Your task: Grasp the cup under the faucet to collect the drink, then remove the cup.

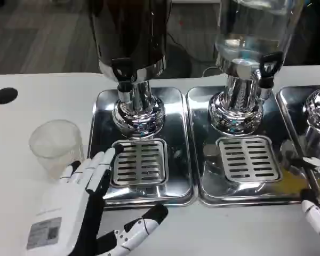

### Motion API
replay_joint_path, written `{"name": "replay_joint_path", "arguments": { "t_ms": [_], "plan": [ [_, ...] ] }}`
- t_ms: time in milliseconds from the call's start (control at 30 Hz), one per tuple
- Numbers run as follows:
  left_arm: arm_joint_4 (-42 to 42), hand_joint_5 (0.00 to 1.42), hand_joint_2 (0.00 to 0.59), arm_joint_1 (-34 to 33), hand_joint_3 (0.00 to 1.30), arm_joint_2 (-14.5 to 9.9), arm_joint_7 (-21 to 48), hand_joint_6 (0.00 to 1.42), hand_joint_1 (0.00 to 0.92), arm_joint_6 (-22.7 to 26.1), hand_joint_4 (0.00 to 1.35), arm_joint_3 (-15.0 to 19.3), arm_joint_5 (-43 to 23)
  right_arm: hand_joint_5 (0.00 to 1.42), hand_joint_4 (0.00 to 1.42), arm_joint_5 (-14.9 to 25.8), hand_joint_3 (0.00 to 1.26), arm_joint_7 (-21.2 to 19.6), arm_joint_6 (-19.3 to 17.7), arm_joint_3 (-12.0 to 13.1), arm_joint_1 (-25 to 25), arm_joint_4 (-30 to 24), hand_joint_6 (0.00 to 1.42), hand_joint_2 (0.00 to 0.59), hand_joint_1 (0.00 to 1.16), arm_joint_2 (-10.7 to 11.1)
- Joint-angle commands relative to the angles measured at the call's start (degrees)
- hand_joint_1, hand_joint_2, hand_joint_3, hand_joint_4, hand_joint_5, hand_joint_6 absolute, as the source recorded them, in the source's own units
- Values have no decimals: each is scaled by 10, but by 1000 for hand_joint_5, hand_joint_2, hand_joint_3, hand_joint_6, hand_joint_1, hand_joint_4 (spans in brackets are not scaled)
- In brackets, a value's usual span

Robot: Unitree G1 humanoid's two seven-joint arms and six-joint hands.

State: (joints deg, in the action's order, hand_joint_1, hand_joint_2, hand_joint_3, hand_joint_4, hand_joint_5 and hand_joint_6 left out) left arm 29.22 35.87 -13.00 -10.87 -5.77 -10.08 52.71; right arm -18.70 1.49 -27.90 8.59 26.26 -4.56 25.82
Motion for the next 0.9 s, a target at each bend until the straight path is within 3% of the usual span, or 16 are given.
{"name": "replay_joint_path", "arguments": {
  "t_ms": [33,433,900],
  "plan": [
    [6,115,109,3,114,-2,-2,73,0,3,55,2,6,95,154,2,240,4,-12,3,4,4,0,499,428,4],
    [0,116,109,6,114,-1,-3,73,0,2,55,-1,5,104,170,4,257,6,-18,5,-3,10,0,496,427,13],
    [-18,126,105,4,114,-2,-18,75,0,-7,55,8,-16,107,177,1,262,2,-23,-1,4,14,0,487,419,7]
  ]
}}
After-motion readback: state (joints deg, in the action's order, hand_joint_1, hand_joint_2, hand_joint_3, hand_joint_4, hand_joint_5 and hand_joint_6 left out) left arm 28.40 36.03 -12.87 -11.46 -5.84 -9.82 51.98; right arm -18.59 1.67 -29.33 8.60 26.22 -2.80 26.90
